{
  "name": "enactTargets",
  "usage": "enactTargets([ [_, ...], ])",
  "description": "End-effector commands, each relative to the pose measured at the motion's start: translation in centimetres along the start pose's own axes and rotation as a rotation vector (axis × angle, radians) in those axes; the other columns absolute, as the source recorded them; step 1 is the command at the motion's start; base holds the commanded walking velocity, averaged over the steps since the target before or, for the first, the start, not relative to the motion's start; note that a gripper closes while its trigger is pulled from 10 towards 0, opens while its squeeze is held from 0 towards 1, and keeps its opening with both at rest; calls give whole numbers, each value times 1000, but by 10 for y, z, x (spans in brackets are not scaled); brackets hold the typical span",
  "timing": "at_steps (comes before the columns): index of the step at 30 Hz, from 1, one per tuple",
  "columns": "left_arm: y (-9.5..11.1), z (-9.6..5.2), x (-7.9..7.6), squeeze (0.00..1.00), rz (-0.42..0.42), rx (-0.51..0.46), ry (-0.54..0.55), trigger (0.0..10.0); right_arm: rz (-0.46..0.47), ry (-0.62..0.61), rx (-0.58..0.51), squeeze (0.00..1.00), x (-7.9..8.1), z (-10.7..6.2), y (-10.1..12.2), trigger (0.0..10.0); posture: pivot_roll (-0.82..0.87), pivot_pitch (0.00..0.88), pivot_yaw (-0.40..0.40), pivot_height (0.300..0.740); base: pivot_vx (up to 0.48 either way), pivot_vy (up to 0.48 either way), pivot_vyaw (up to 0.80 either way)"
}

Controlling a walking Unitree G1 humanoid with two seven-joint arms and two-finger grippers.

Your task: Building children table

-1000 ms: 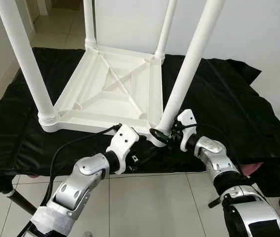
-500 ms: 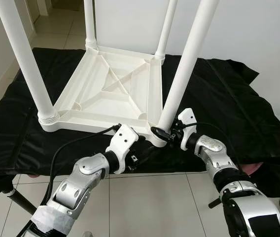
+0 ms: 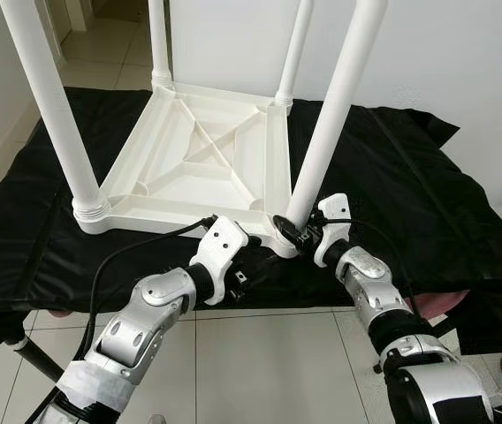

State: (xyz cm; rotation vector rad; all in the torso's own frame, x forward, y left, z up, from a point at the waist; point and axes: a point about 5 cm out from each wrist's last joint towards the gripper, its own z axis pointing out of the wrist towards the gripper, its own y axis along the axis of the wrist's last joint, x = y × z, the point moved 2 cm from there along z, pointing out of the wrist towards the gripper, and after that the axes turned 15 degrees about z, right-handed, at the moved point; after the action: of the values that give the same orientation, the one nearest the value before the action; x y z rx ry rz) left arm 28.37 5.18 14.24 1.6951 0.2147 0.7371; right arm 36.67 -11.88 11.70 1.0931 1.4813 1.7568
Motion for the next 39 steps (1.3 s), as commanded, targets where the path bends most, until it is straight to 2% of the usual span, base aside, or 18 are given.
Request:
enactTargets([
  [1,3,2,-5,0,5,-24,-60,10000,-5,-82,-1,0,-4,-4,-3,10000,15,0,-88,740,0,0,0],
  [4,4,2,-5,0,5,-27,-62,10000,3,-127,-24,0,-2,-5,-2,10000,15,0,-88,740,0,0,0],
  [6,3,2,-5,0,3,-27,-59,10000,32,-257,-67,0,5,-11,-6,10000,20,0,-97,740,0,0,0],
  [7,3,2,-5,0,3,-27,-59,10000,32,-257,-67,0,5,-11,-6,10000,20,0,-97,740,0,0,0],
  [11,2,2,-5,0,7,-26,-55,10000,24,-442,-66,0,18,-22,-20,10000,26,0,-100,740,0,0,0],
  [15,2,2,-6,0,4,-27,-57,10000,45,-461,-55,0,24,-23,-25,10000,27,0,-96,740,0,0,0],
  [19,2,1,-8,0,2,-25,-64,10000,56,-456,-68,0,24,-23,-20,10000,25,0,-93,740,0,0,0],
  [20,2,1,-8,0,3,-24,-65,10000,61,-445,-71,267,25,-23,-19,10000,25,0,-91,740,0,0,0],
  [21,2,1,-8,0,3,-24,-66,10000,60,-445,-71,969,26,-24,-18,10000,25,0,-91,740,0,0,0],
  [22,2,1,-8,0,3,-24,-67,10000,72,-434,-75,1000,27,-24,-16,10000,24,0,-90,740,0,0,0],
  [26,2,0,-8,0,4,-24,-69,10000,63,-409,-90,1000,27,-25,-11,10000,25,0,-89,740,0,0,0],
  [29,1,-1,-9,0,6,-19,-75,10000,68,-372,-85,1000,20,-27,-5,10000,26,0,-85,740,0,0,0],
  [31,0,-2,-10,0,8,-16,-82,10000,63,-286,-54,1000,13,-28,-1,10000,27,0,-84,740,0,0,0],
  [34,0,-3,-11,0,8,-15,-84,10000,58,-242,-37,1000,12,-28,-1,10000,27,0,-84,740,0,0,0],
  [35,0,-3,-11,0,7,-15,-86,10000,47,-191,-17,0,11,-29,0,10000,28,0,-83,740,0,0,0],
  [37,1,-3,-12,0,5,-15,-88,10000,-1,-85,28,0,4,-32,1,10000,28,0,-76,740,0,0,0],
  [39,1,-3,-12,0,5,-15,-88,10000,-1,-85,28,0,4,-32,1,10000,28,0,-76,740,0,0,0],
])
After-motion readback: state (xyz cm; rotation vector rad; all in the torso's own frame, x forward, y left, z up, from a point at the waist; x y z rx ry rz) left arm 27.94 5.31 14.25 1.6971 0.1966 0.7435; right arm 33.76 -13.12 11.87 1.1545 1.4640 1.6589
